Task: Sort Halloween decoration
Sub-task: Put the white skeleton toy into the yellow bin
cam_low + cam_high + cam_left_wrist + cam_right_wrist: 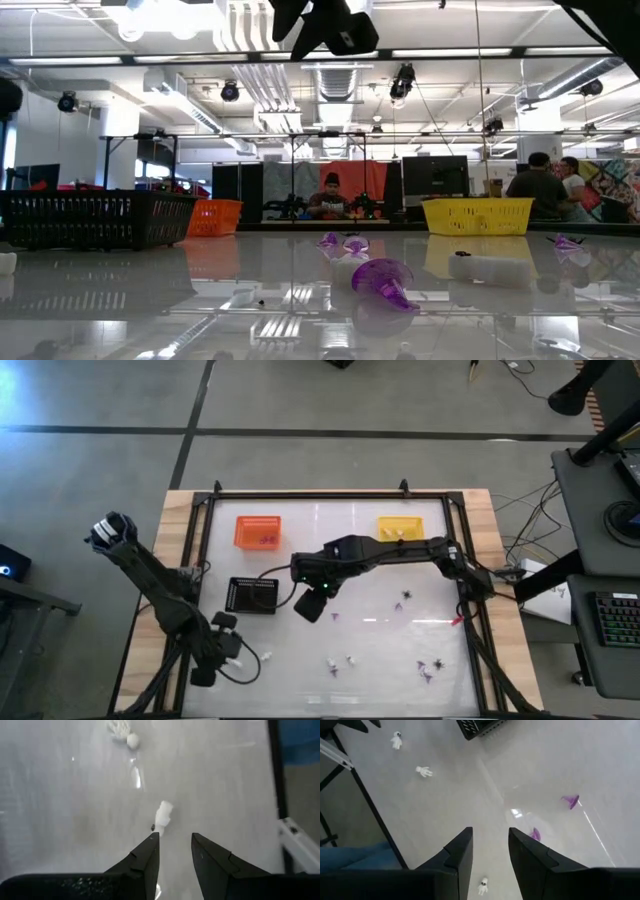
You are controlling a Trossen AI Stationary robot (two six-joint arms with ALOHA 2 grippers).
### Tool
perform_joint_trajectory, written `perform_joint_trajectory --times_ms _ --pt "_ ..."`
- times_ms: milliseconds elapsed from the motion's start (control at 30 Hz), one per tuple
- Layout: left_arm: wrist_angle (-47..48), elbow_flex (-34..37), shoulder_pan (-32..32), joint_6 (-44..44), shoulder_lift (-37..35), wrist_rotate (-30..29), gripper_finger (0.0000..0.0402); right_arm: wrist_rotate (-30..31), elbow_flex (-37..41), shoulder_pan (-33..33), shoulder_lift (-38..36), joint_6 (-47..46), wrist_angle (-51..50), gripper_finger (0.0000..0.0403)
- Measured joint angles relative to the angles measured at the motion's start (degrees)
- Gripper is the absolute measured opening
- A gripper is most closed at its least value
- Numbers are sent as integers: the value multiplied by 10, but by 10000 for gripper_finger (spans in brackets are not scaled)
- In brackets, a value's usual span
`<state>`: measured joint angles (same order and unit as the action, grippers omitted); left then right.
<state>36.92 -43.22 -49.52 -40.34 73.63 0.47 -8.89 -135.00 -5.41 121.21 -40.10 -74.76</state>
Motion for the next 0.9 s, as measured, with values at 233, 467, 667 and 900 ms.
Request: perform_joint_trajectory --times_ms 233,467,667,900 --pt "-26 0 0 33 57 0 96 1 0 -3 0 -29 0 115" --pt "-53 0 1 53 112 -1 96 1 0 -5 0 -36 1 109" --pt "-55 -1 1 56 149 -14 96 1 0 -8 0 -36 1 110" --pt "-55 -2 0 56 153 -31 80 1 0 -12 0 -35 1 105"
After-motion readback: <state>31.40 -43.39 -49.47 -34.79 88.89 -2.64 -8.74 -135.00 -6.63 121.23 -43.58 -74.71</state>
